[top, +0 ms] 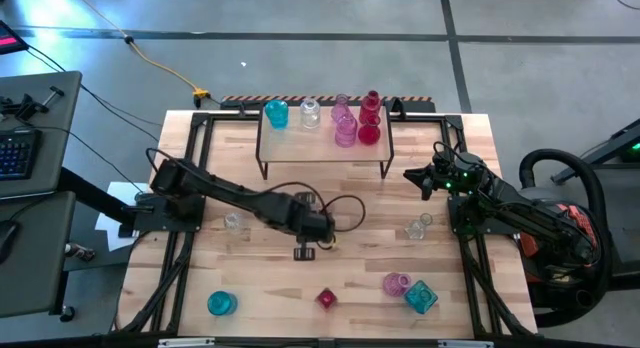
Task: Sort vases onto shelf
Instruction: Put the left violet vase on the shelf aligned with the other violet vase
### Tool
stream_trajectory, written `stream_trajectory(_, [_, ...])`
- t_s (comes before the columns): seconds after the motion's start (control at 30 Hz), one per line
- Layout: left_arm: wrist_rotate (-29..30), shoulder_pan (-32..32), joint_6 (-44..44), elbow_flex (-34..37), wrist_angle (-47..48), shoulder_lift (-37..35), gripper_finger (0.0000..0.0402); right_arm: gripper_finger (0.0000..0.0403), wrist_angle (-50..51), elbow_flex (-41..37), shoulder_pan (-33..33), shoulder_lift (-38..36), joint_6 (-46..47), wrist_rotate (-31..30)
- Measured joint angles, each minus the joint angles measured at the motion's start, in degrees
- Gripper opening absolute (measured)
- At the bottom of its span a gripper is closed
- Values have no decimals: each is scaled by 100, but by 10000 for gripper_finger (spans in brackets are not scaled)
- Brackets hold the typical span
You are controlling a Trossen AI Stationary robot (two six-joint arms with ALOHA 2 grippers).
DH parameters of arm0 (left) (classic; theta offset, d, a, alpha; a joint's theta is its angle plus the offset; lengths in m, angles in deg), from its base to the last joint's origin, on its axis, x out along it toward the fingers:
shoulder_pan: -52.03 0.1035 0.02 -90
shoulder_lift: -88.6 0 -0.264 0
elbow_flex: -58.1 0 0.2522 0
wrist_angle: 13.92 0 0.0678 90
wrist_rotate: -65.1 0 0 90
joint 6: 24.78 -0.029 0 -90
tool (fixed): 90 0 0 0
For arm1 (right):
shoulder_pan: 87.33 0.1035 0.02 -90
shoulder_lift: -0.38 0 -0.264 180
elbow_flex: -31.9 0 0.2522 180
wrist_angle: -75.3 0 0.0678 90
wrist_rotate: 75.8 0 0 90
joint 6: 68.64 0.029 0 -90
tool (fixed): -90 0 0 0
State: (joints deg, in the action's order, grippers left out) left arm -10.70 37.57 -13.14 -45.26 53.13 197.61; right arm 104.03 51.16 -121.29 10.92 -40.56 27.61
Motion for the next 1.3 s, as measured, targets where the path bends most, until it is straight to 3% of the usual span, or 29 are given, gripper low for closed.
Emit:
stream_trajectory(0.1, [162,-81,-76,301,-57,-329,64,73,0,0,0,-2,0,2])
stream_trajectory(0.23, [249,-115,202,1319,-330,-1135,64,73,0,0,0,16,0,-2])
stream_trajectory(0.47, [483,-134,1065,3559,-1382,-3176,64,73,0,0,0,33,0,0])
stream_trajectory(0.63, [843,-217,1282,4575,-2100,-4660,64,73,0,0,0,33,0,0])
stream_trajectory(0.93, [2249,-42,-41,5143,-2939,-6843,65,73,-1,0,-1,33,0,0])
stream_trajectory(1.3, [2251,497,-2438,5143,-4437,-8071,65,73,-72,0,0,35,206,-243])
